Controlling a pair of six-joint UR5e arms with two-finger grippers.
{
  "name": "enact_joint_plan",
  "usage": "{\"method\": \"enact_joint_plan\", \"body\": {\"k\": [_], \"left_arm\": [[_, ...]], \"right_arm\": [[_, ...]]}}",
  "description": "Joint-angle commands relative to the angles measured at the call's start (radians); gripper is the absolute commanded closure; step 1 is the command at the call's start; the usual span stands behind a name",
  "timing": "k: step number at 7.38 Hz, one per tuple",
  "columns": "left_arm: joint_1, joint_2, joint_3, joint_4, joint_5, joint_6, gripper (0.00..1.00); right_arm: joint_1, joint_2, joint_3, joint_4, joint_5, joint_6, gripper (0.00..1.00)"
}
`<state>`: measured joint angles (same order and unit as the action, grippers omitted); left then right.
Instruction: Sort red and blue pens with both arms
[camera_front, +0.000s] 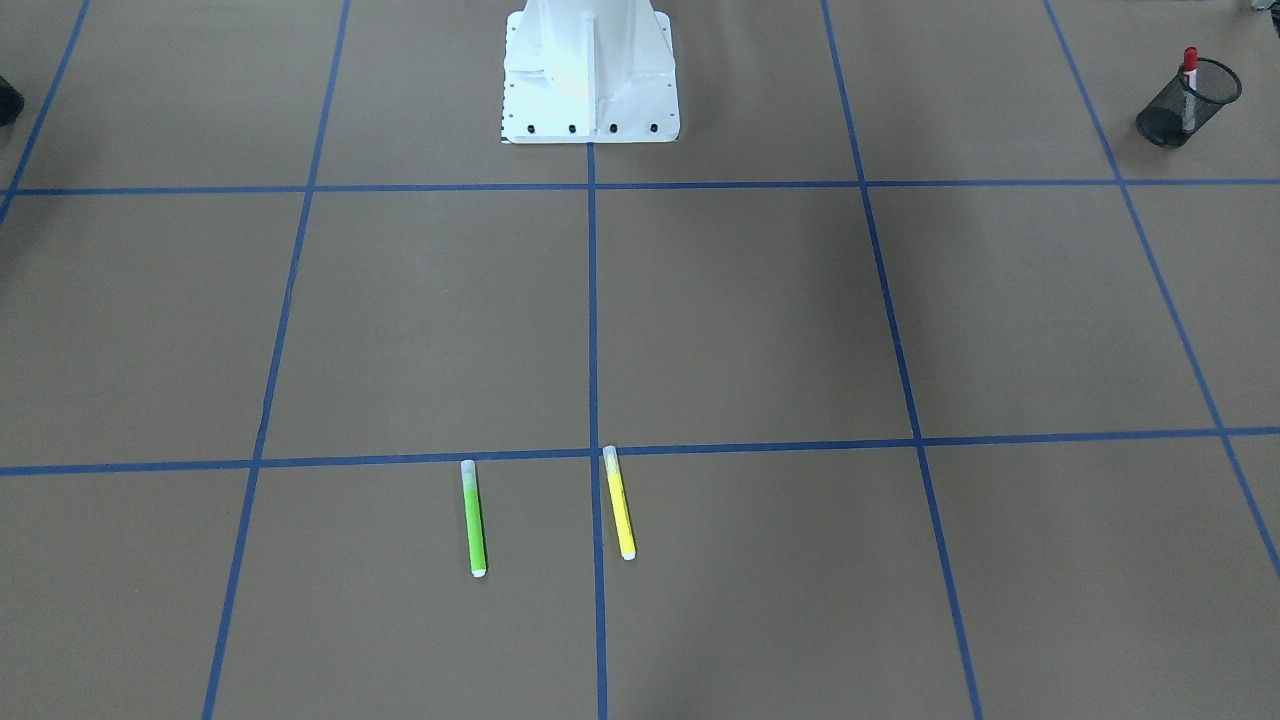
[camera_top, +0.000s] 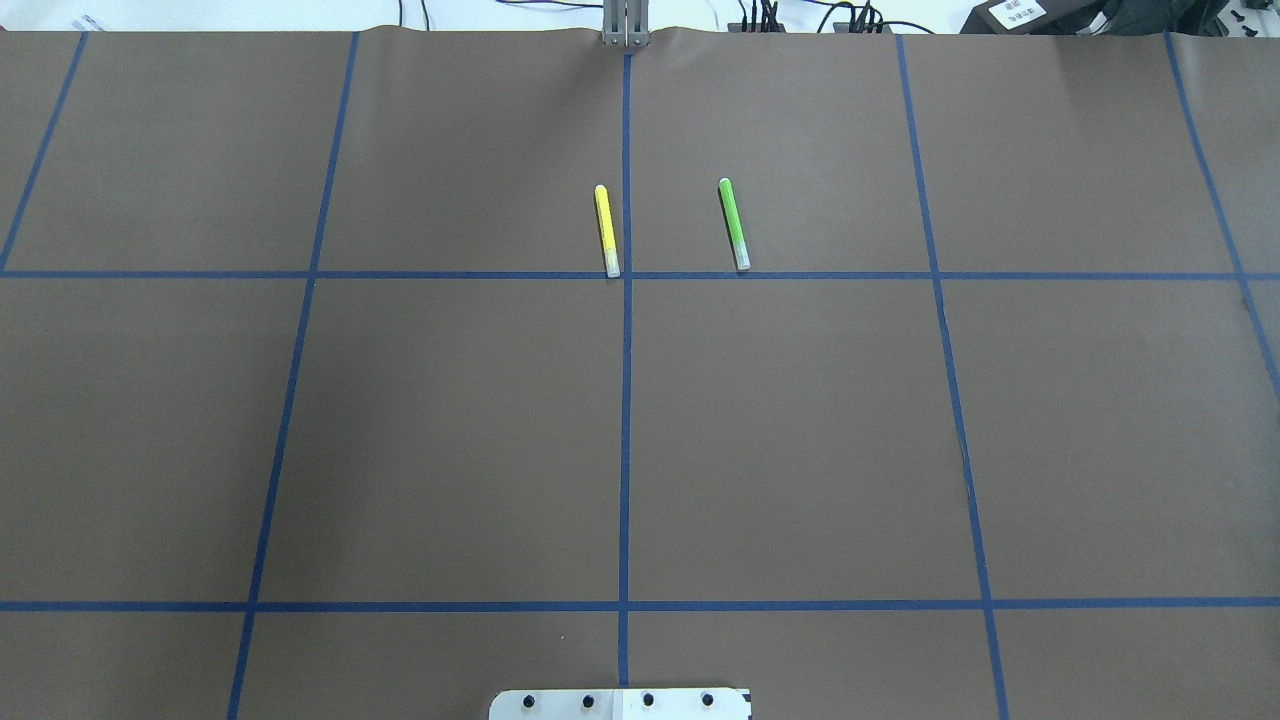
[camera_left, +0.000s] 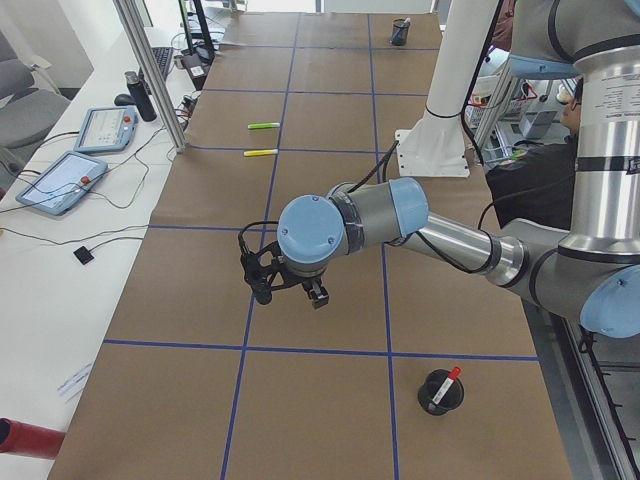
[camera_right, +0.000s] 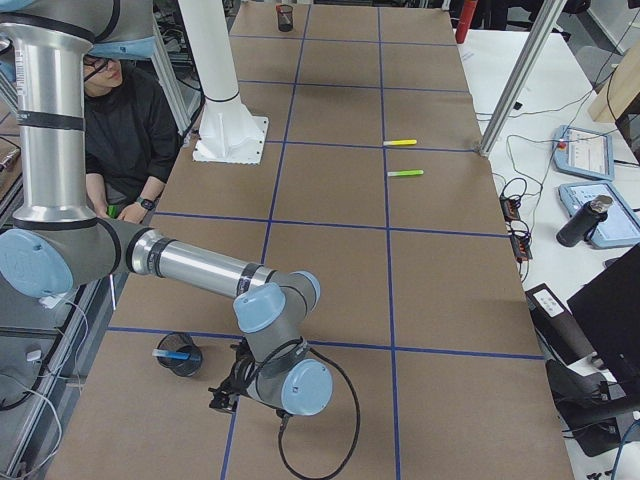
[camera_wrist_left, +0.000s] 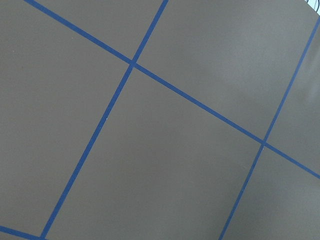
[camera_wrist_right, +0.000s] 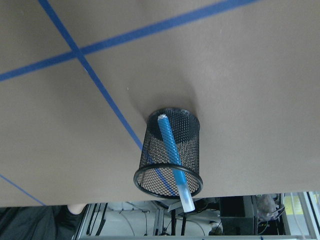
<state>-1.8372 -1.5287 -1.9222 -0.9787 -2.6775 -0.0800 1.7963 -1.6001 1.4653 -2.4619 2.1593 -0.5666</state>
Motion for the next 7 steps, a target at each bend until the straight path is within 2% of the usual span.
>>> {"method": "enact_joint_plan", "body": {"k": [1, 3, 4, 5, 6, 7], "left_arm": [[0.001, -0.001, 0.028, -0.062, 0.001, 0.000, 0.00], [0.007, -0.001, 0.069, -0.254, -0.002, 0.000, 0.00], [0.009, -0.002, 0.100, -0.338, 0.004, 0.000, 0.00], [0.009, -0.002, 0.164, -0.448, 0.005, -0.007, 0.00], [0.018, -0.013, 0.205, -0.480, 0.068, -0.007, 0.00], [0.077, -0.016, 0.203, -0.530, 0.241, -0.009, 0.00]], "right_arm": [[-0.006, 0.066, 0.009, 0.246, 0.042, 0.092, 0.00], [-0.113, 0.081, 0.007, 0.462, 0.256, 0.093, 0.00], [-0.117, 0.089, 0.006, 0.597, 0.281, 0.096, 0.00], [-0.117, 0.115, -0.003, 0.695, 0.278, 0.194, 0.00], [-0.117, 0.130, 0.003, 0.739, 0.271, 0.393, 0.00], [-0.120, 0.131, -0.002, 0.817, 0.272, 0.498, 0.00]]}}
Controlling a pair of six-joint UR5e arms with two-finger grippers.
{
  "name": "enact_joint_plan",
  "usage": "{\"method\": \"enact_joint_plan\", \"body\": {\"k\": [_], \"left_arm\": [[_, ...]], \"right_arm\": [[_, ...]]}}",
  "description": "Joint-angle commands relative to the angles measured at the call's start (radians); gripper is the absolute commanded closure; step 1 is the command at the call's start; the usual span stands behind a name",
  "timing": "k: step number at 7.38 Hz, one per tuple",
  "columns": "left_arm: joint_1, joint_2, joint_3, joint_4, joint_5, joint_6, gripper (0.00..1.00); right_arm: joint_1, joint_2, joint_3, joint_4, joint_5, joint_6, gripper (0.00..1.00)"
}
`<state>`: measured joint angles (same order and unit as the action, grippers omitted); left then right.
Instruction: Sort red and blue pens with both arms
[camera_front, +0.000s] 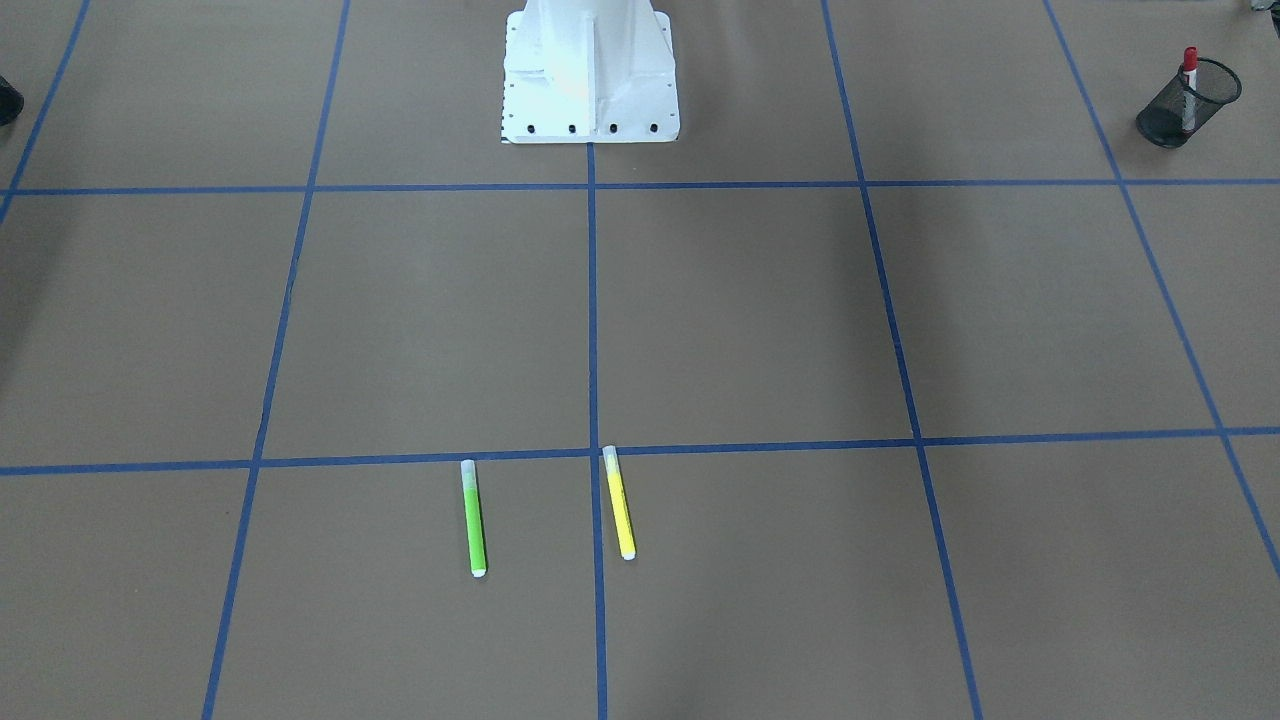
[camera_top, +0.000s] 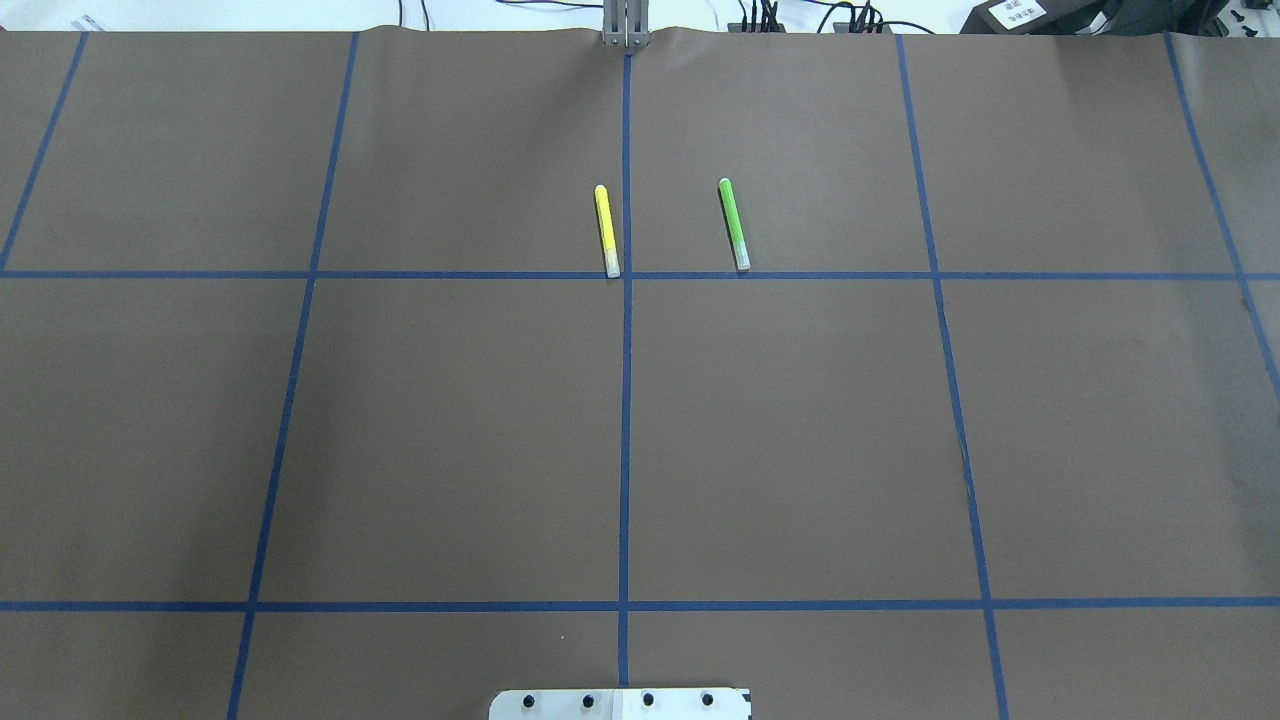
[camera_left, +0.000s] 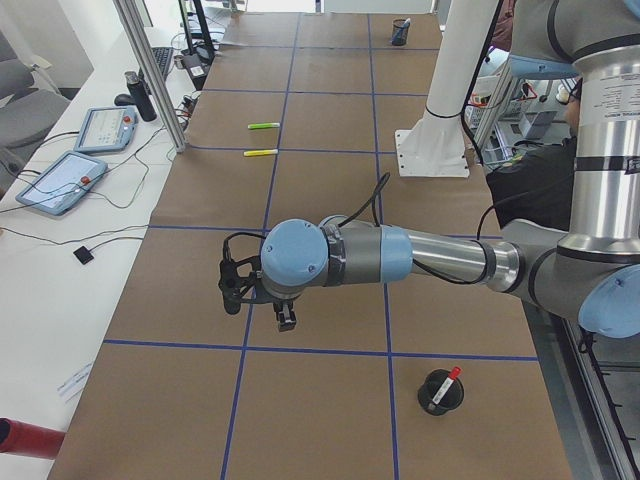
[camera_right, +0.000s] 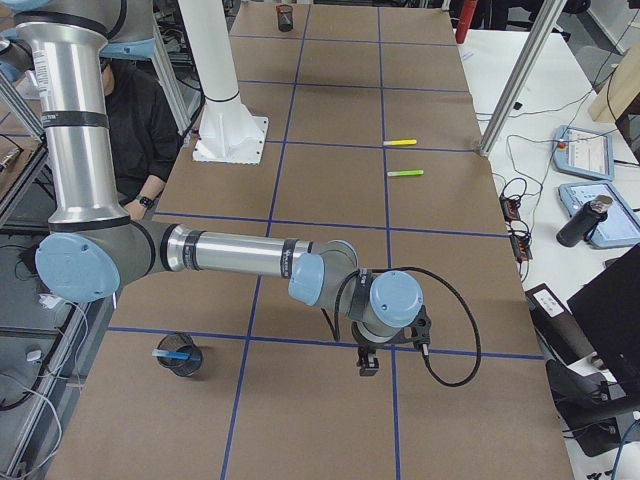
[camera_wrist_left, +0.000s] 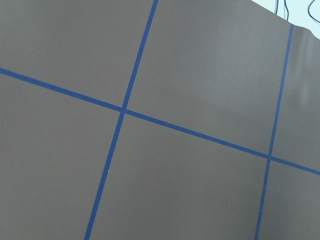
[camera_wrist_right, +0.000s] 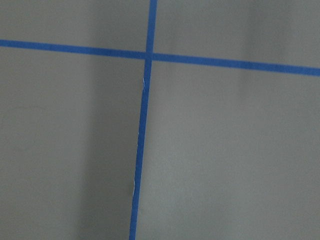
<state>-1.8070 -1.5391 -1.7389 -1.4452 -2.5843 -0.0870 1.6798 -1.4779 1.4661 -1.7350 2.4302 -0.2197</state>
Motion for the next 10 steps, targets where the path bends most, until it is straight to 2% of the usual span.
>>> {"method": "enact_joint_plan", "body": {"k": [1, 2, 4, 5, 6, 7, 8, 10], "left_arm": [[0.108, -0.006, 0.024, -0.130, 0.274, -0.002, 0.00], [0.182, -0.006, 0.025, -0.197, 0.356, -0.002, 0.00], [0.274, -0.009, 0.019, -0.242, 0.354, 0.000, 0.00], [0.281, -0.009, 0.015, -0.262, 0.349, -0.008, 0.00], [0.282, -0.009, -0.005, -0.262, 0.339, -0.101, 0.00], [0.282, -0.006, -0.025, -0.258, 0.276, -0.208, 0.00], [0.282, 0.008, -0.040, -0.258, 0.267, -0.220, 0.00], [0.282, 0.039, -0.030, -0.264, 0.266, -0.205, 0.00]], "right_arm": [[-0.014, 0.005, -0.018, 0.138, -0.002, 0.169, 0.00], [-0.032, 0.007, -0.026, 0.190, -0.002, 0.174, 0.00], [-0.081, 0.010, -0.014, 0.198, 0.006, 0.283, 0.00], [-0.135, 0.021, 0.038, 0.212, -0.025, 0.409, 0.00], [-0.156, 0.010, 0.125, 0.198, -0.034, 0.442, 0.00], [-0.169, -0.001, 0.194, 0.125, -0.036, 0.444, 0.00], [-0.181, 0.010, 0.259, -0.029, -0.068, 0.442, 0.00], [-0.180, -0.022, 0.266, -0.040, -0.086, 0.425, 0.00]]}}
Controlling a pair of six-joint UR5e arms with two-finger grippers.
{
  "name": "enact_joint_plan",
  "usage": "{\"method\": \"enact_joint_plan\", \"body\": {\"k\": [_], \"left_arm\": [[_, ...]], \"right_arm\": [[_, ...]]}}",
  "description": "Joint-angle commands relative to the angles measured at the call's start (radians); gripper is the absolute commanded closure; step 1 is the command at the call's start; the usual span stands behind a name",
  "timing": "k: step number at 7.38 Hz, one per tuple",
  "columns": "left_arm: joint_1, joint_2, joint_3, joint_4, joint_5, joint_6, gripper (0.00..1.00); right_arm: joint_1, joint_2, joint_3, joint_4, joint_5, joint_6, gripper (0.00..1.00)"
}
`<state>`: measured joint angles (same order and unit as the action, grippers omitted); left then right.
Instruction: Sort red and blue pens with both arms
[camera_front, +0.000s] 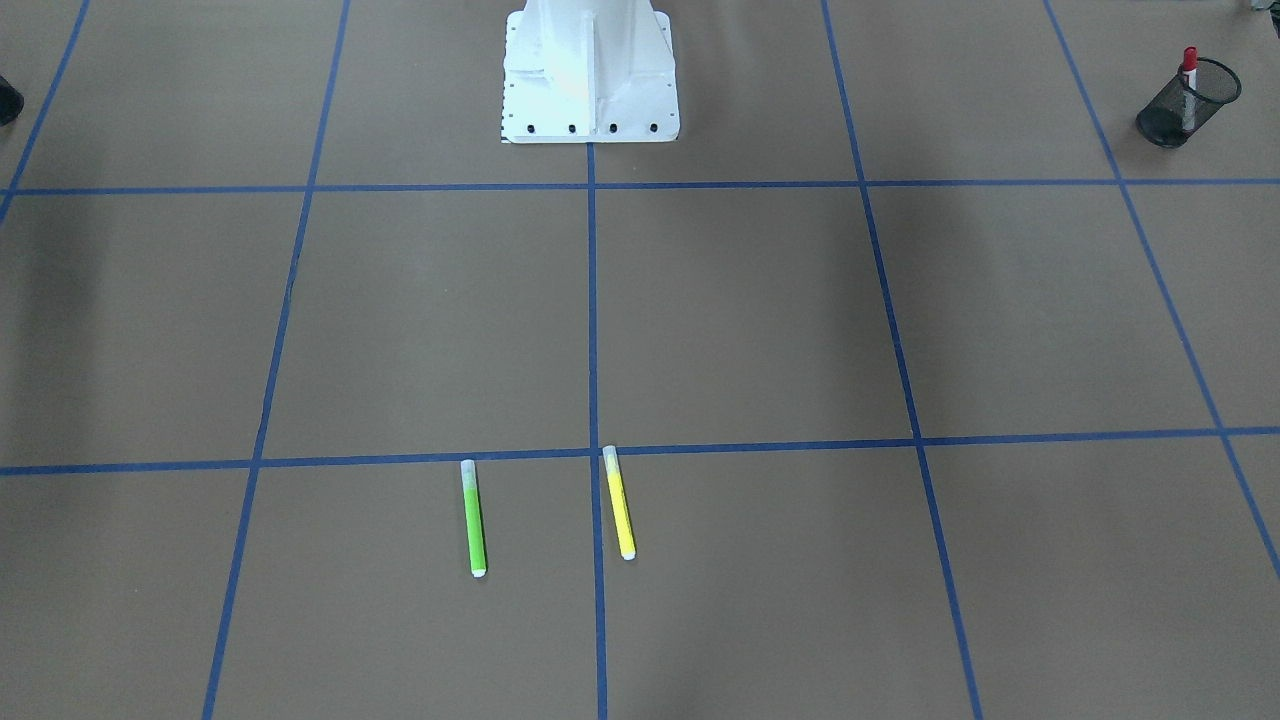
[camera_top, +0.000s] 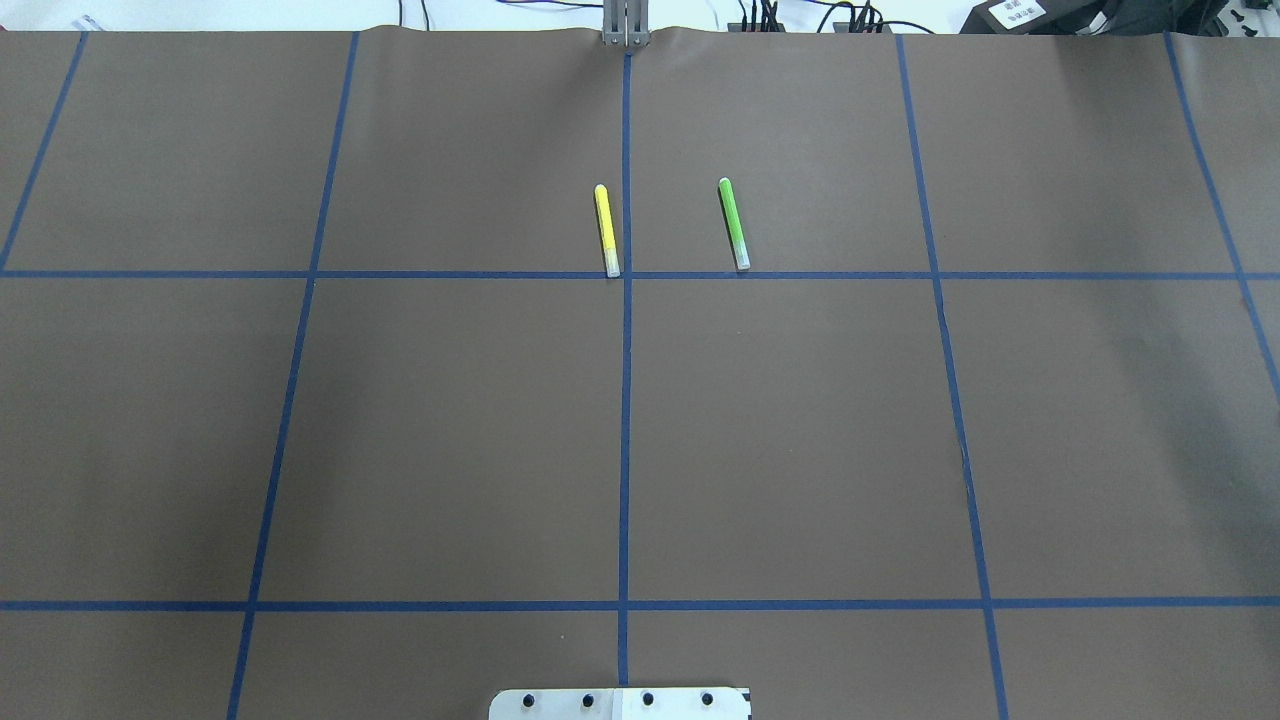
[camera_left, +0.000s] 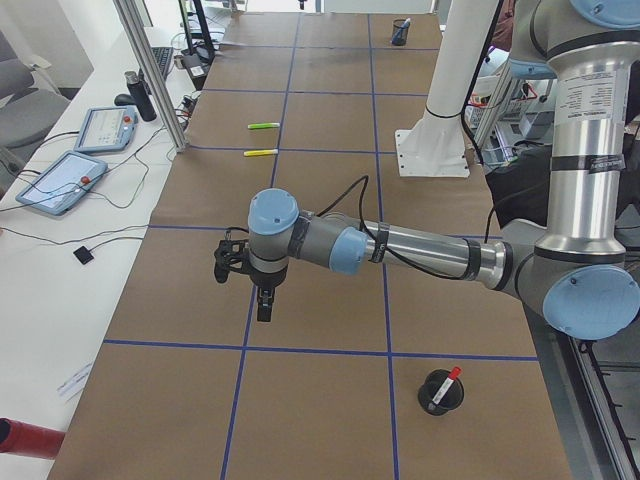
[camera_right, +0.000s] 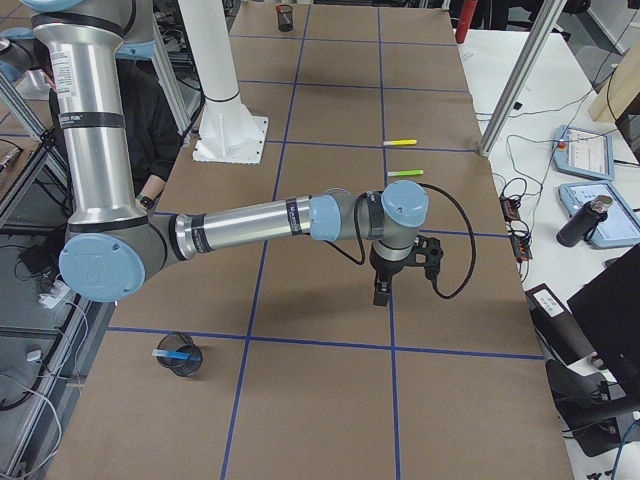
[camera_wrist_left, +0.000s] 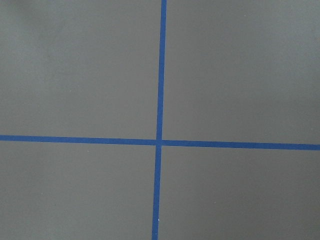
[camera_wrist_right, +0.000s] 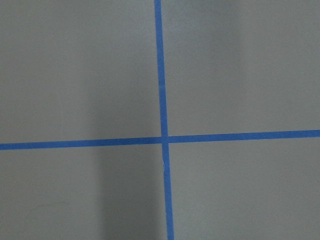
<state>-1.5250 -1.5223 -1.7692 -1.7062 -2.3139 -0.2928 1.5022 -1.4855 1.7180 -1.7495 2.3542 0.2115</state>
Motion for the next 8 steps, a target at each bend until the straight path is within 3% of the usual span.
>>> {"method": "enact_joint_plan", "body": {"k": [1, 4, 8], "left_arm": [[-0.003, 0.043, -0.013, -0.003, -0.005, 0.001, 0.00], [-0.003, 0.045, -0.015, -0.001, -0.005, 0.001, 0.00], [-0.004, 0.047, -0.013, -0.001, -0.004, 0.001, 0.00]], "right_arm": [[-0.002, -0.025, 0.012, -0.034, -0.004, -0.007, 0.00], [0.003, -0.102, 0.002, -0.024, -0.004, -0.101, 0.00], [0.010, -0.111, -0.008, -0.024, 0.002, -0.095, 0.00]]}}
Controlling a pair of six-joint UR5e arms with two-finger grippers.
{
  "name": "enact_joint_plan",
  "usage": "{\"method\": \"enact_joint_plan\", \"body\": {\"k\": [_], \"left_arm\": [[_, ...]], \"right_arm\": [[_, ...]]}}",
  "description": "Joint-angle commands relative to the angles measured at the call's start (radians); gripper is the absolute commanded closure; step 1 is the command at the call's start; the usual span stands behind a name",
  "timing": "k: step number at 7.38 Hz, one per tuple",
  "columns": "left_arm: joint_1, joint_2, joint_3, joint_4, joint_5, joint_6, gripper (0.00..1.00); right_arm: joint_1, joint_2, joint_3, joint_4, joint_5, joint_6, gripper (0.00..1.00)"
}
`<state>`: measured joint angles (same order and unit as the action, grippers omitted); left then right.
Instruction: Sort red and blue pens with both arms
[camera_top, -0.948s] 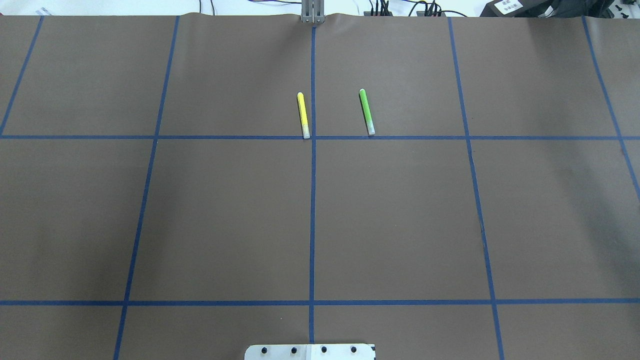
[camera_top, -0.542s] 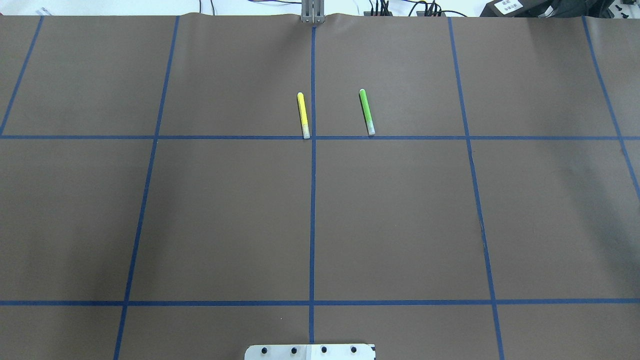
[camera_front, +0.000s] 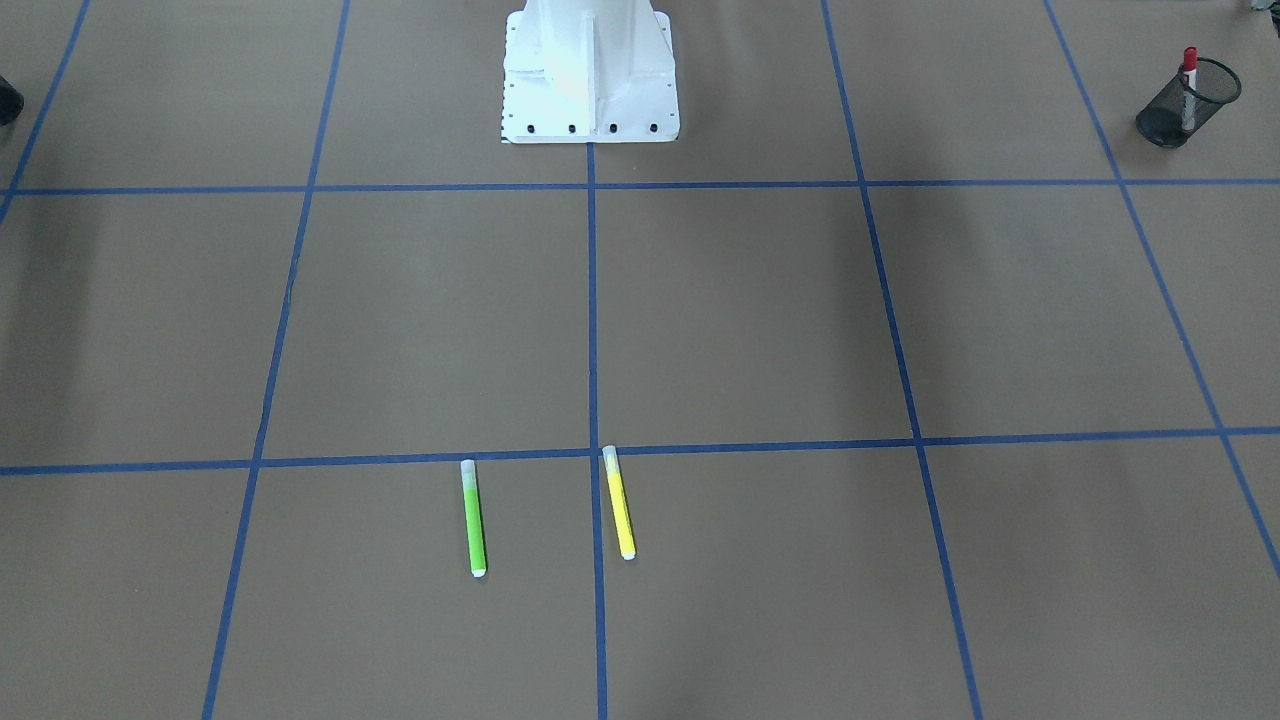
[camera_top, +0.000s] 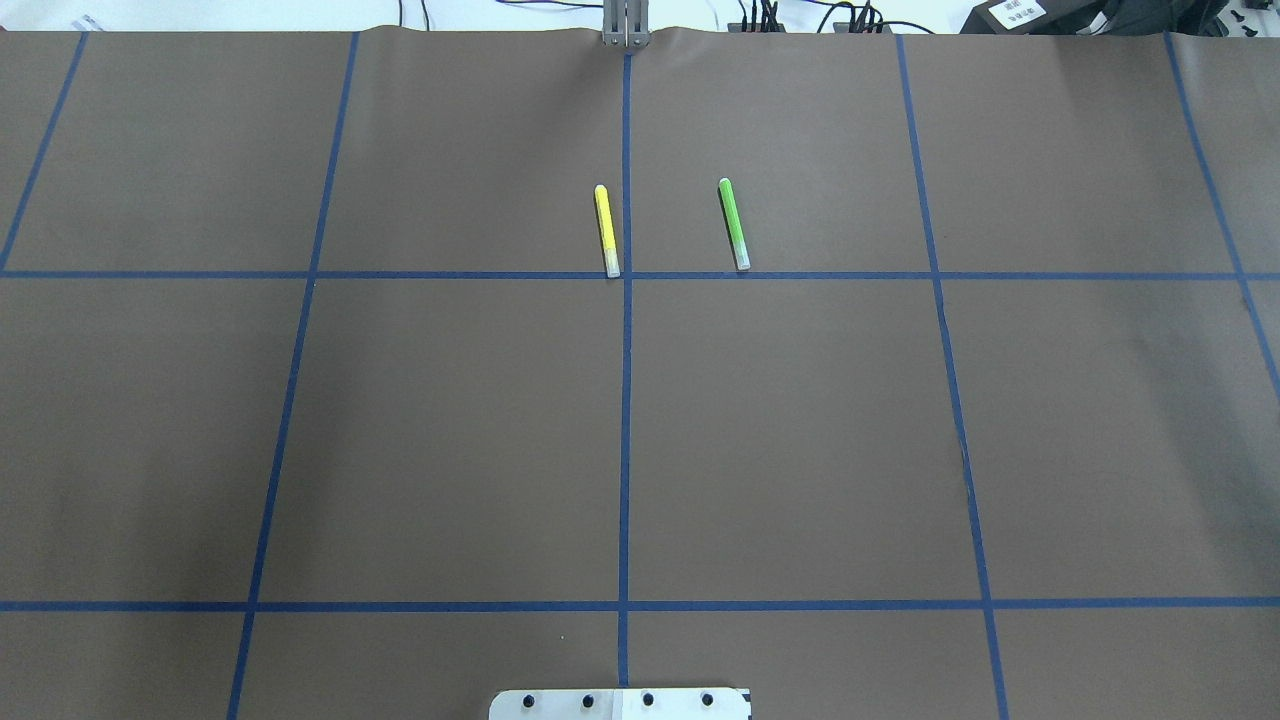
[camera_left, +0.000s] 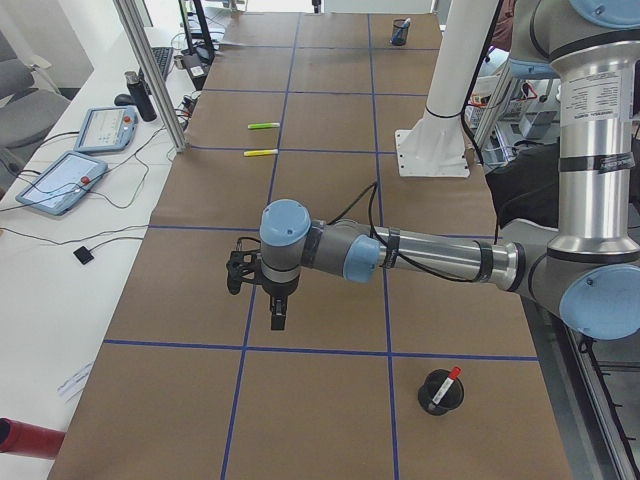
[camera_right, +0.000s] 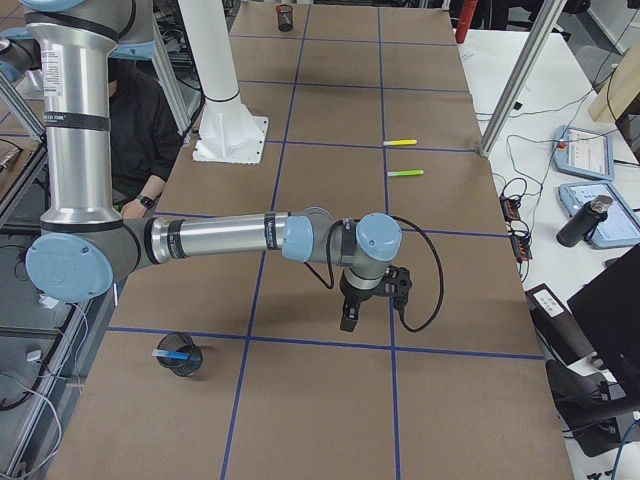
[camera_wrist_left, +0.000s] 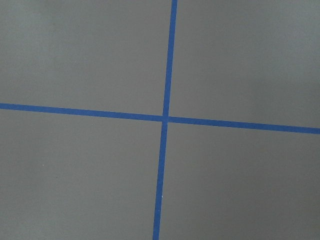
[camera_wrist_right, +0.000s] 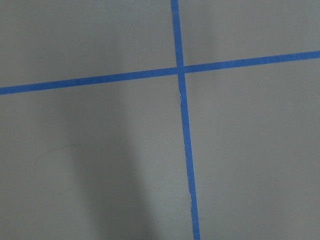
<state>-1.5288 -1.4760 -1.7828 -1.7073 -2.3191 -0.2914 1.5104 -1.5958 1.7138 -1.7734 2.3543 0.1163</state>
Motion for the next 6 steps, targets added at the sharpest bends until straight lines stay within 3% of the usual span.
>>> {"method": "enact_joint_plan", "body": {"k": [1, 6], "left_arm": [[0.001, -0.001, 0.005, 0.000, 0.001, 0.000, 0.00], [0.002, -0.001, 0.003, 0.002, 0.001, 0.000, 0.00]], "right_arm": [[0.002, 0.002, -0.002, 0.000, 0.006, 0.002, 0.00], [0.002, 0.010, 0.006, 0.002, 0.010, 0.002, 0.00]]}}
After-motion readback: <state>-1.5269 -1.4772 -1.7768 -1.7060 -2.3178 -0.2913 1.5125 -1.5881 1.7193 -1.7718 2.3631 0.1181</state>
